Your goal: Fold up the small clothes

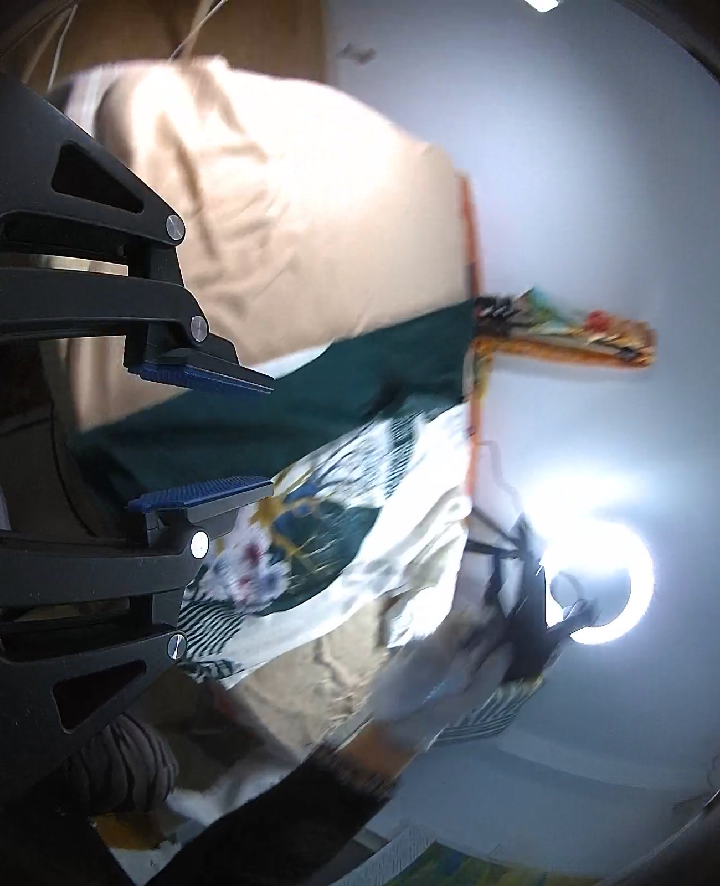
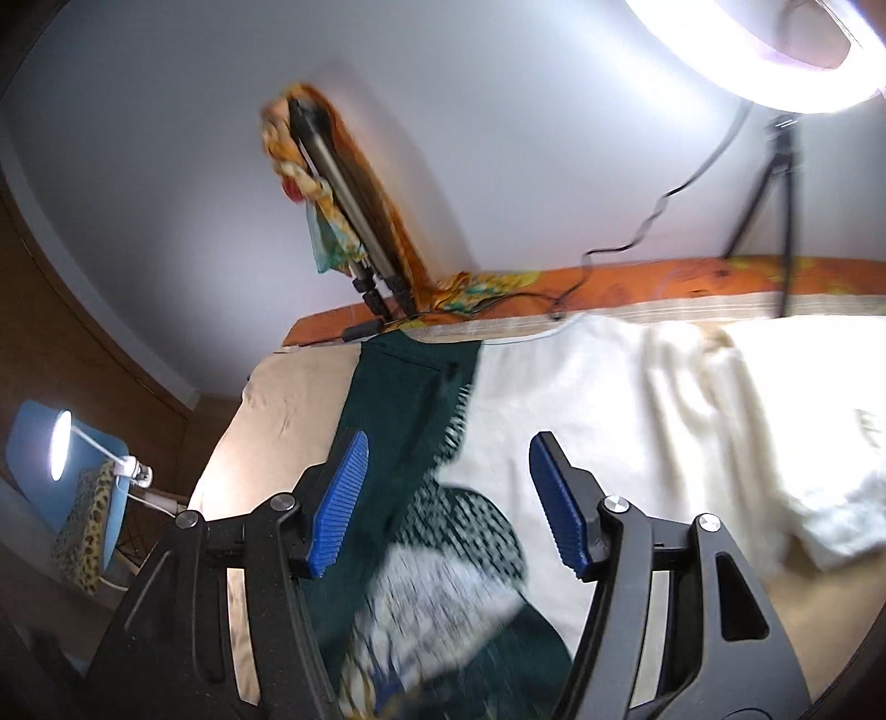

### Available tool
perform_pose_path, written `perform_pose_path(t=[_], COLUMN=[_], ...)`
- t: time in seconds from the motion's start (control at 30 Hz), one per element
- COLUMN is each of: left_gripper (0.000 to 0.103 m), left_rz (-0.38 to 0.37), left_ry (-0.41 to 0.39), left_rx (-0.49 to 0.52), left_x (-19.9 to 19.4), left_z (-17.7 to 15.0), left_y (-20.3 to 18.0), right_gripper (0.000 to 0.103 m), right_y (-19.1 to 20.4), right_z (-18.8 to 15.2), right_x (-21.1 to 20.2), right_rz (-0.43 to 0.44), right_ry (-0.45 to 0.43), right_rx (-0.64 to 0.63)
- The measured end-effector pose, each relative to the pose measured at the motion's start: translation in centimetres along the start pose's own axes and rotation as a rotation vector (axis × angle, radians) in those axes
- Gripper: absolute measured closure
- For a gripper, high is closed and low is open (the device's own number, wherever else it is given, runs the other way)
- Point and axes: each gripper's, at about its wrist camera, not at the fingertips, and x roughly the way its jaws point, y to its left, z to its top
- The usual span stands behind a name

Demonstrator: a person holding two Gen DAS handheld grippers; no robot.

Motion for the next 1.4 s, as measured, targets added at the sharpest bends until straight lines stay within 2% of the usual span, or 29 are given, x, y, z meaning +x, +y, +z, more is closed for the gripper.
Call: perform_pose_path(t=[0.13,0.27,0.4,0.57,0.83,0.9,1.0,1.17,1.27,1.3,1.33,1.4], left_gripper=[0.075,0.075,0.075,0.075,0.075,0.075,0.075,0.075,0.075,0.078,0.085,0.096], left_rz=[0.048,0.025,-0.056,-0.182,-0.352,-0.349,-0.306,-0.221,-0.180,-0.175,-0.175,-0.209], left_ry=[-0.053,-0.075,-0.043,0.068,0.179,0.197,0.236,0.312,0.327,0.329,0.315,0.304], left_rx=[0.052,0.073,0.123,0.224,0.349,0.400,0.449,0.504,0.524,0.525,0.521,0.494], left_x=[-1.5,-1.5,0.5,5.9,12.3,13.5,15.3,18.1,18.9,19.1,19.1,19.1], left_z=[1.9,3.3,2.8,0.0,-3.3,-3.8,-4.6,-6.3,-7.1,-7.3,-7.4,-7.2], left_y=[-0.7,-2.3,-6.3,-13.5,-23.5,-25.6,-27.0,-27.4,-27.5,-27.4,-27.2,-26.7], right_gripper=[0.039,0.039,0.039,0.039,0.039,0.039,0.039,0.039,0.039,0.039,0.039,0.039], right_y=[-2.2,-5.1,-8.7,-14.2,-20.9,-21.9,-23.1,-24.0,-24.2,-24.1,-24.0,-23.6], right_z=[-2.1,-5.0,-8.0,-12.1,-16.6,-17.0,-17.8,-18.3,-18.0,-17.8,-17.6,-16.9], right_x=[-5.8,-10.3,-12.4,-14.8,-20.9,-21.8,-22.4,-21.2,-19.4,-18.9,-18.3,-17.0], right_rz=[-0.012,-0.048,-0.081,-0.090,-0.151,-0.151,-0.154,-0.121,-0.093,-0.087,-0.081,-0.061], right_ry=[-0.040,-0.058,-0.042,-0.024,-0.069,-0.084,-0.091,-0.085,-0.070,-0.065,-0.060,-0.051], right_rx=[0.018,0.033,0.058,0.138,0.220,0.238,0.249,0.254,0.247,0.241,0.234,0.217])
